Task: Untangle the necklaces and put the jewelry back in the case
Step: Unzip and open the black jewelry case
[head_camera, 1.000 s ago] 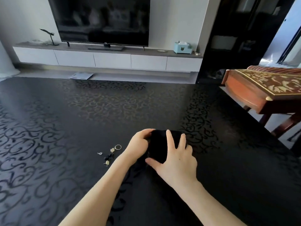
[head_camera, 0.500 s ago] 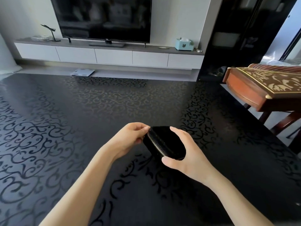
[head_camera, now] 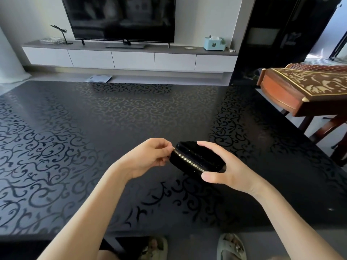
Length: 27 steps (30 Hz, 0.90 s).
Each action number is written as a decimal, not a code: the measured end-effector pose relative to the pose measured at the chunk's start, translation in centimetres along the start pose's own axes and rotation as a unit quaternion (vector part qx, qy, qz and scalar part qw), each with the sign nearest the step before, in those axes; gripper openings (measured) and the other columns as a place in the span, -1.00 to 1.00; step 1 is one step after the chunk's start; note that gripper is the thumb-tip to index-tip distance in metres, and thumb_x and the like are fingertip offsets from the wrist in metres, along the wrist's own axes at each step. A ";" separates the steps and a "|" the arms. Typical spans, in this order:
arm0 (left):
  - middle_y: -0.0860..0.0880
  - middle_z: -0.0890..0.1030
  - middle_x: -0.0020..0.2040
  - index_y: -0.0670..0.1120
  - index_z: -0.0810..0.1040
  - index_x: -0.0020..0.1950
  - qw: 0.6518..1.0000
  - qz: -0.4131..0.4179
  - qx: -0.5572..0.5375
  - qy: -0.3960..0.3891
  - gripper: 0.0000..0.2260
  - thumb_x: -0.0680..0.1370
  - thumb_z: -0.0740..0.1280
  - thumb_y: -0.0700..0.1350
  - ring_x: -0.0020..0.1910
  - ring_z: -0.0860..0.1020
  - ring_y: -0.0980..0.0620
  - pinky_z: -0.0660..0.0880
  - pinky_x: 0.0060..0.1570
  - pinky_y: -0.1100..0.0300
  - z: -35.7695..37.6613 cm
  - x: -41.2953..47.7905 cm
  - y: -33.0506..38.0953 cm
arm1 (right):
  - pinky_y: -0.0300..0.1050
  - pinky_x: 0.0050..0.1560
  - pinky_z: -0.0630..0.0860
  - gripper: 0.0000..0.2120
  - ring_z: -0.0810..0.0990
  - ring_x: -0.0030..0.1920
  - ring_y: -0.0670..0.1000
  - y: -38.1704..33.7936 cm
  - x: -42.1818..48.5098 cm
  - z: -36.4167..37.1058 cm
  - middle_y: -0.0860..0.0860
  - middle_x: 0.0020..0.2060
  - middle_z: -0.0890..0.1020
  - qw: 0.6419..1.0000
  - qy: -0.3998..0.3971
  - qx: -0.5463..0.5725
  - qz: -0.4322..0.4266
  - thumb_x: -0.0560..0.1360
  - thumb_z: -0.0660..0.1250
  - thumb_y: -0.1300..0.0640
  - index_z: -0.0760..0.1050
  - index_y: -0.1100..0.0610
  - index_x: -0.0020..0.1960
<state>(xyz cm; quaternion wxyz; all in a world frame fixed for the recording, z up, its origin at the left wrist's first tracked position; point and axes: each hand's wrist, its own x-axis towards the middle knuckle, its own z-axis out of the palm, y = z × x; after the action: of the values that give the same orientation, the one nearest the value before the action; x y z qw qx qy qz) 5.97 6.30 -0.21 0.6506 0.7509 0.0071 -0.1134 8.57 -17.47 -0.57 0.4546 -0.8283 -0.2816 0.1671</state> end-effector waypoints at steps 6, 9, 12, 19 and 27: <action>-0.10 0.56 -0.07 -0.17 0.47 0.02 0.866 0.012 0.473 0.159 -0.83 0.61 0.18 -0.09 -0.09 0.53 -0.09 0.45 -0.11 0.10 2.7 -0.4 -0.3 | -0.10 0.29 0.26 -0.17 0.26 0.38 -0.10 -0.4 0.4 1.6 -0.29 0.39 0.24 0.973 0.081 -0.212 0.040 0.28 0.43 -0.21 0.13 -0.21 0.45; -0.16 0.57 -0.13 -0.24 0.47 -0.07 0.872 0.021 0.454 0.182 -0.83 0.59 0.19 -0.14 -0.21 0.49 -0.08 0.39 -0.24 0.12 4.1 -1.0 0.0 | -0.07 0.19 0.34 -0.11 0.29 0.33 0.00 -0.8 1.5 3.2 -0.16 0.45 0.19 0.941 0.165 -0.295 0.030 0.26 0.40 -0.28 0.09 -0.11 0.47; -0.17 0.62 -0.17 -0.27 0.53 -0.12 0.903 0.024 0.387 0.185 -0.81 0.55 0.24 -0.15 -0.26 0.47 -0.03 0.38 -0.32 0.19 5.2 -2.0 0.0 | -0.11 0.05 0.37 -0.06 0.32 0.28 0.05 -0.6 2.7 4.3 -0.08 0.46 0.19 0.930 0.203 -0.307 0.018 0.24 0.40 -0.31 0.08 -0.06 0.48; -0.07 0.68 -0.02 -0.08 0.61 0.07 0.970 -0.164 -0.070 0.165 -0.47 0.40 0.30 0.33 -0.03 0.65 0.02 0.59 0.00 0.07 1.4 -2.4 -0.2 | -0.19 0.33 0.14 -0.08 0.13 0.44 -0.10 -1.2 2.3 3.9 -0.17 0.50 0.08 0.980 0.135 -0.141 -0.038 0.26 0.51 -0.14 0.10 -0.11 0.48; -0.13 0.70 -0.13 -0.21 0.56 0.06 0.961 -0.103 -0.167 0.197 -0.64 0.40 0.48 -0.01 -0.22 0.68 -0.04 0.60 -0.28 0.13 3.6 -1.7 -0.1 | -0.04 0.48 0.01 -0.14 -0.09 0.50 -0.17 -1.5 1.0 3.5 -0.17 0.52 0.00 0.988 0.086 -0.119 -0.039 0.29 0.53 -0.05 0.13 -0.22 0.45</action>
<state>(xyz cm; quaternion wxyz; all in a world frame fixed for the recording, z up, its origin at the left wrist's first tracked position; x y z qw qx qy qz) 3.72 2.99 -0.45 0.7373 0.6342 0.2314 -0.0267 7.03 -13.88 -1.18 0.3810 -0.8764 -0.2915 0.0430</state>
